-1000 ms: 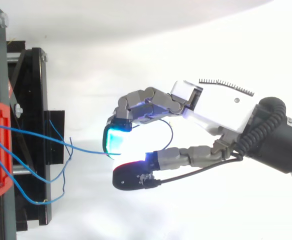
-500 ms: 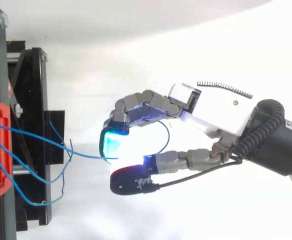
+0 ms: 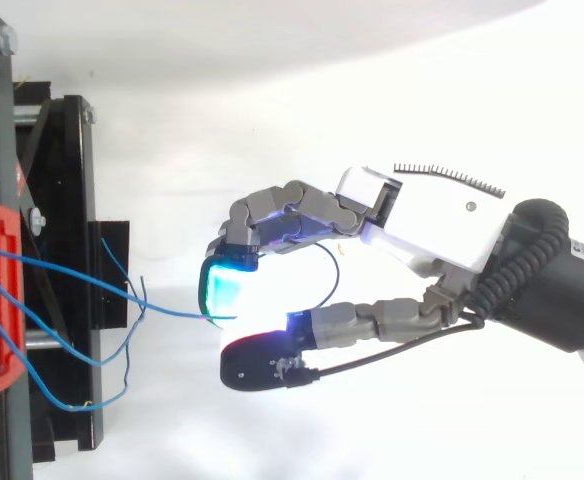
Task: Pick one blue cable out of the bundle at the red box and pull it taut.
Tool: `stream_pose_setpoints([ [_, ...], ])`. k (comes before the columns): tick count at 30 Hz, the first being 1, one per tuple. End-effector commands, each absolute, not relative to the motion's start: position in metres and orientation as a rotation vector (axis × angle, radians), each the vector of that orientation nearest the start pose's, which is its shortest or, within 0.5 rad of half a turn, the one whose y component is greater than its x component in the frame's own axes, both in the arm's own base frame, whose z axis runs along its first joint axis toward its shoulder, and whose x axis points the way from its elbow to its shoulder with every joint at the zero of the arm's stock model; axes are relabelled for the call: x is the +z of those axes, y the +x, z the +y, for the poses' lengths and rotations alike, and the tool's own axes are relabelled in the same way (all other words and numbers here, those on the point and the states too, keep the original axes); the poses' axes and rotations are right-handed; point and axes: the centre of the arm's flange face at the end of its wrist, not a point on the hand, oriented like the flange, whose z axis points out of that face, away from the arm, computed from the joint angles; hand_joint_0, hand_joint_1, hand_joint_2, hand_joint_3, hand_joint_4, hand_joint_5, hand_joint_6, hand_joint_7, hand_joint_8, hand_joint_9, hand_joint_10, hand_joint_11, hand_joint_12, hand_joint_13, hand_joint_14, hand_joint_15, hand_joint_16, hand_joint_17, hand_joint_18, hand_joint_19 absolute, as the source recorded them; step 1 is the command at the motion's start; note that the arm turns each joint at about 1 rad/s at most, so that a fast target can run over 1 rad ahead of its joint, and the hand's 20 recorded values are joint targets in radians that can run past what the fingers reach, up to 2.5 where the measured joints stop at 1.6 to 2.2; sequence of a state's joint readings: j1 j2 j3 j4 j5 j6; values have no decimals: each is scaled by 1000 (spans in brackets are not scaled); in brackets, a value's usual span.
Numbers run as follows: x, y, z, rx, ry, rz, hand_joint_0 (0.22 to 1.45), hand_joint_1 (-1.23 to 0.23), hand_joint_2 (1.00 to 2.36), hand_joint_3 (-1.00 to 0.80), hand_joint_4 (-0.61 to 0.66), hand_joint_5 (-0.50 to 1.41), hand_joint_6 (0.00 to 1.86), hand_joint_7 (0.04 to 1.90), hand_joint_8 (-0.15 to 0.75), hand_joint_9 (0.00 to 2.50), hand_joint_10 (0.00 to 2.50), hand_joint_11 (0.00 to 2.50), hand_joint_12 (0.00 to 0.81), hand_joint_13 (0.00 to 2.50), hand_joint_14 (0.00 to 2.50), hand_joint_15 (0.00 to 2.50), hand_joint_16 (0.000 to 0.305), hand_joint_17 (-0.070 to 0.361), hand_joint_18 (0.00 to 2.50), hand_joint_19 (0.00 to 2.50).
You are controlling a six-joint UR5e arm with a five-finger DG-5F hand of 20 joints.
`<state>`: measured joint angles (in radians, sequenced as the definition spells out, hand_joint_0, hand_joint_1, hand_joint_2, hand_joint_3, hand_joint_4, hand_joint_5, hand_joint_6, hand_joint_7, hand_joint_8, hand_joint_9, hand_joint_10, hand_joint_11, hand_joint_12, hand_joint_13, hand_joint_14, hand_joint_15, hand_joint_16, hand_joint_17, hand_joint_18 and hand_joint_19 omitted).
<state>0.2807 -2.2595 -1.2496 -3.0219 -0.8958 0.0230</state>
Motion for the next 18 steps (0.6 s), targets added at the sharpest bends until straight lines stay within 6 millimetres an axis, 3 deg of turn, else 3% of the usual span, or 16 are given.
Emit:
stream_pose_setpoints([
  [1, 234, 714, 2, 738, 1455, 1101, 623, -894, 1015, -103, 30, -112, 862, 1283, 267, 519, 7, 210, 358, 376, 6, 168, 53, 118, 414, 279],
  [18, 234, 714, 2, 738, 1455, 1101, 624, -885, 1015, -113, 38, -114, 864, 1273, 267, 513, 7, 215, 356, 368, 7, 174, 52, 117, 404, 275],
])
